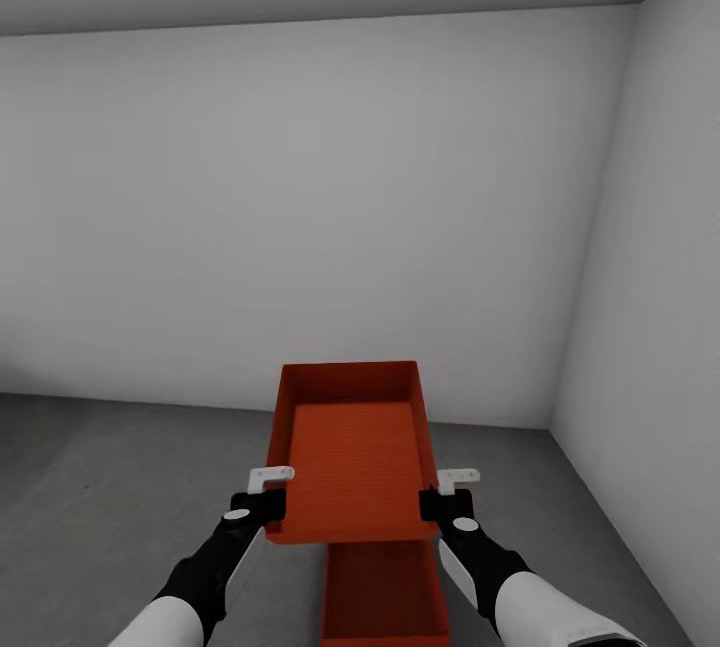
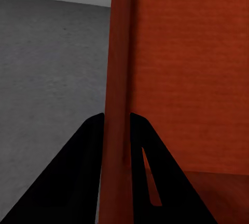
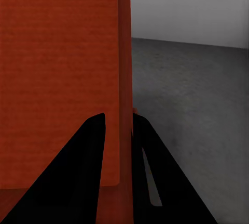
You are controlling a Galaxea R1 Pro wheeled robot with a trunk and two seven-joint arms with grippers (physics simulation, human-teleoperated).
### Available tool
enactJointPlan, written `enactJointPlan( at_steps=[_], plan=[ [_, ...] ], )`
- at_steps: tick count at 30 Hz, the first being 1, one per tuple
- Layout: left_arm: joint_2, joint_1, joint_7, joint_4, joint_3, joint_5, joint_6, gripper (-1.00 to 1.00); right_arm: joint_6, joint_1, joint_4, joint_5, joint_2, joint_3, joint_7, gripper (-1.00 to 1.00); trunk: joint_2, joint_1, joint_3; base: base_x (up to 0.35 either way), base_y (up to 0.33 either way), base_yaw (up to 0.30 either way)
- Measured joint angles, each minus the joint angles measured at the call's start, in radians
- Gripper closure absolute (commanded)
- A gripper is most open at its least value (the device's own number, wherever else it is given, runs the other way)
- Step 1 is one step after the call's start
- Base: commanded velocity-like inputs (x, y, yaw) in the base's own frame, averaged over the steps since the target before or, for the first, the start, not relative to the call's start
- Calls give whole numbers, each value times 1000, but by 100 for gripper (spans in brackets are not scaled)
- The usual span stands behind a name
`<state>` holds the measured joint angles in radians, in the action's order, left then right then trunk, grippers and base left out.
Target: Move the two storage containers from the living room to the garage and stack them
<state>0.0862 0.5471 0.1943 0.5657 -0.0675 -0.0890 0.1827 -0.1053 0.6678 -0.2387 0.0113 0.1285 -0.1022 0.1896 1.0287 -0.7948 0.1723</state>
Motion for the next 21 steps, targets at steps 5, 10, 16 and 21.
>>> enactJointPlan(
  at_steps=[5, 10, 16, 21],
  plan=[
    [0, 0, 1, 1, -1, 0, 2, 100, 1, 0, 0, -4, 0, 5, -2, 100, 0, 0, 0, 0, 0, -189],
    [0, 0, 1, 1, -1, 0, 3, 100, 2, 0, 0, 0, 0, 2, -1, 100, 0, 0, 0, 0, 0, -227],
    [0, 0, 1, 1, -1, 0, 3, 100, 2, 0, 0, -1, 0, 3, -1, 100, 0, 0, 0, 0, 0, -27],
    [0, 0, 0, 0, 0, 0, 2, 100, 2, 0, 0, -1, 0, 1, 0, 100, 0, 0, 0, 0, 0, -2]
  ],
)
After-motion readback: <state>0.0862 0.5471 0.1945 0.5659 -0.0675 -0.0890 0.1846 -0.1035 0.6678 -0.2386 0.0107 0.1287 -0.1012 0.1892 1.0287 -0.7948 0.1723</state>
